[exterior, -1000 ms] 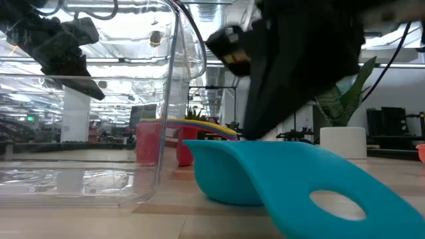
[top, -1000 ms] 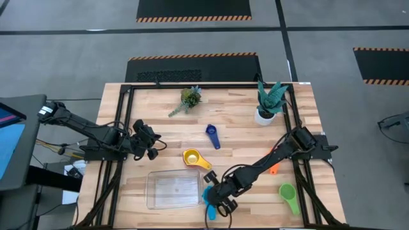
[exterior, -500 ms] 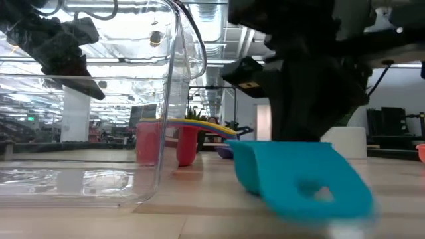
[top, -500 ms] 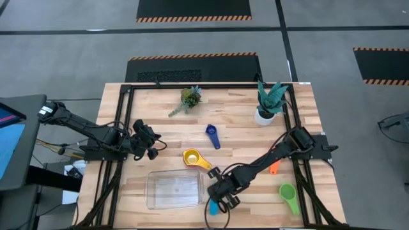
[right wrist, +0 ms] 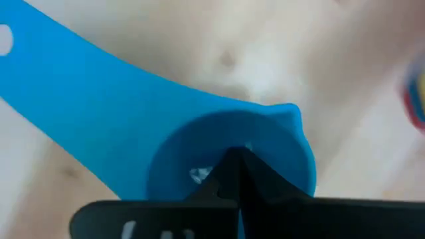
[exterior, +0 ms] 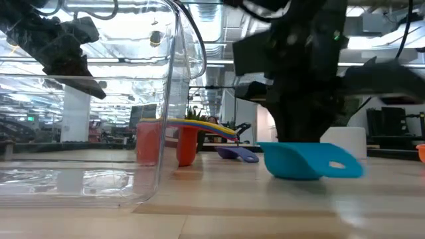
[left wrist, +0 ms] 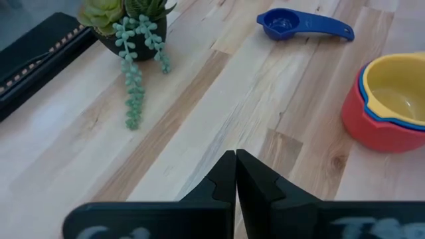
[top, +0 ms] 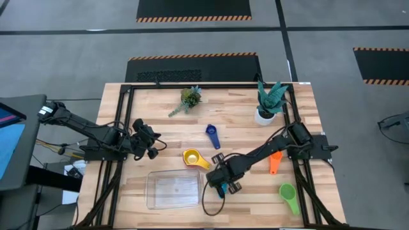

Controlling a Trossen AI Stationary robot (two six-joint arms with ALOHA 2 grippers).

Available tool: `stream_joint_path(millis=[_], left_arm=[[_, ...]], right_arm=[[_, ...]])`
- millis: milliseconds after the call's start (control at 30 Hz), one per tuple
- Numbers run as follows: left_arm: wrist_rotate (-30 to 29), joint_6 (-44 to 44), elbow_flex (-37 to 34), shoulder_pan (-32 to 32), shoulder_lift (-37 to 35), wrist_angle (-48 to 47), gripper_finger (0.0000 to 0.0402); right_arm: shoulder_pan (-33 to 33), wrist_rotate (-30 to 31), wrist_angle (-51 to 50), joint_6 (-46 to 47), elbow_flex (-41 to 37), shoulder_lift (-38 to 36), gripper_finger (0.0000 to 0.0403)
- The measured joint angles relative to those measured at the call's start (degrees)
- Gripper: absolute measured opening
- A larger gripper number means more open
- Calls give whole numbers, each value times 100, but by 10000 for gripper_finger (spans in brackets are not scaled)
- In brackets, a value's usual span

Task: Nest measuring cups in basket
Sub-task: Move the measuring cups to the center of the table

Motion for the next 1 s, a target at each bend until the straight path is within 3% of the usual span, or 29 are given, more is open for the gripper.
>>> stream_joint_path(millis=[333, 667, 867, 1000], left_arm=[[0, 22, 0, 0, 0, -4, 0], [0, 58, 0, -1, 0, -46, 0], [0, 174, 0, 0, 2, -52, 0], [9, 169, 0, 1, 2, -70, 0]], right_arm=[[-423, 732, -385, -738, -11, -22, 12], [-619, 848, -715, -1044, 2, -215, 13], [-536, 844, -1096, -639, 92, -594, 15], [-423, 841, -1589, 132, 107, -967, 16]])
